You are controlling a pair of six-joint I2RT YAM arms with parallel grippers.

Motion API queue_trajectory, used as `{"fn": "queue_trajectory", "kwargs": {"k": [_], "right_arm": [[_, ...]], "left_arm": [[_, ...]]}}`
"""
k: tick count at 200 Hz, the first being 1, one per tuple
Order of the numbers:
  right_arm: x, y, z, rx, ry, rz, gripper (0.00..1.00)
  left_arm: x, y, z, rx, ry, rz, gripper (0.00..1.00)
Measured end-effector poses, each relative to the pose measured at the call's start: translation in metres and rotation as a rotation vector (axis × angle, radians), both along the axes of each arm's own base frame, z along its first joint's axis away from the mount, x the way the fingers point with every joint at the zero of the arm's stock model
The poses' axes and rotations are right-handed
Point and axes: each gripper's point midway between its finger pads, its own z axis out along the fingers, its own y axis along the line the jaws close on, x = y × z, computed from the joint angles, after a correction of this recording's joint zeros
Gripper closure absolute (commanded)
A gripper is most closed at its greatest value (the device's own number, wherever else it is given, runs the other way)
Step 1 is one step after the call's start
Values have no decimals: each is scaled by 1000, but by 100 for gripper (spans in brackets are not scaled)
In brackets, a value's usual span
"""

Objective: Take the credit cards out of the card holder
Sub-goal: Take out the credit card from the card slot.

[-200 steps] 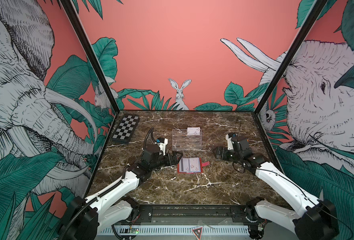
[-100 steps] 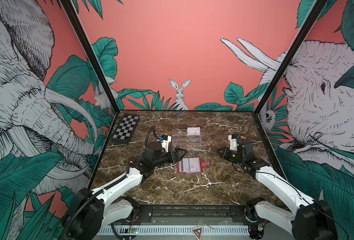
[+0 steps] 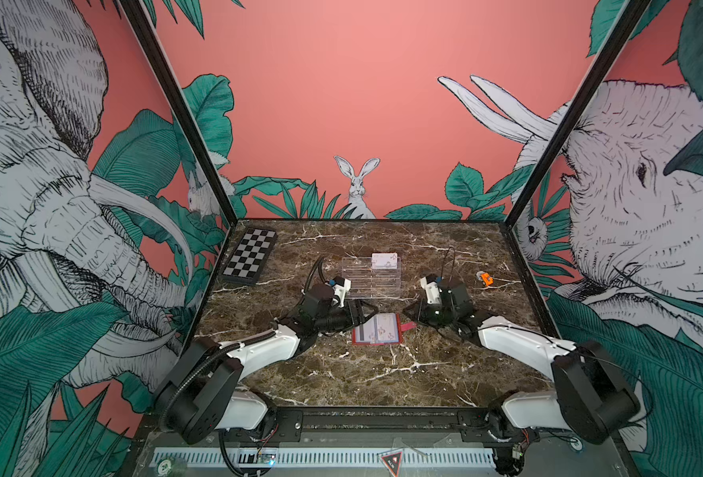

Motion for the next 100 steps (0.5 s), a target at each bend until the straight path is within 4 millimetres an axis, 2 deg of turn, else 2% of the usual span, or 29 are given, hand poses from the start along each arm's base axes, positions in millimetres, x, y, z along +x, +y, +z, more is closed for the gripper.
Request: {"fn": "queue_trajectory", "kwargs": {"k": [36, 65, 100], "right_arm": [[4, 20, -11, -35, 6, 50, 100], [2, 19, -31, -66, 51, 52, 100], [1, 18, -41, -79, 73, 53, 100]], "left_arm": [[-6, -9, -21, 11, 74, -18, 29], [-7, -12, -30, 10, 110, -16, 32], [-6, -15, -35, 2, 131, -15, 36]]}}
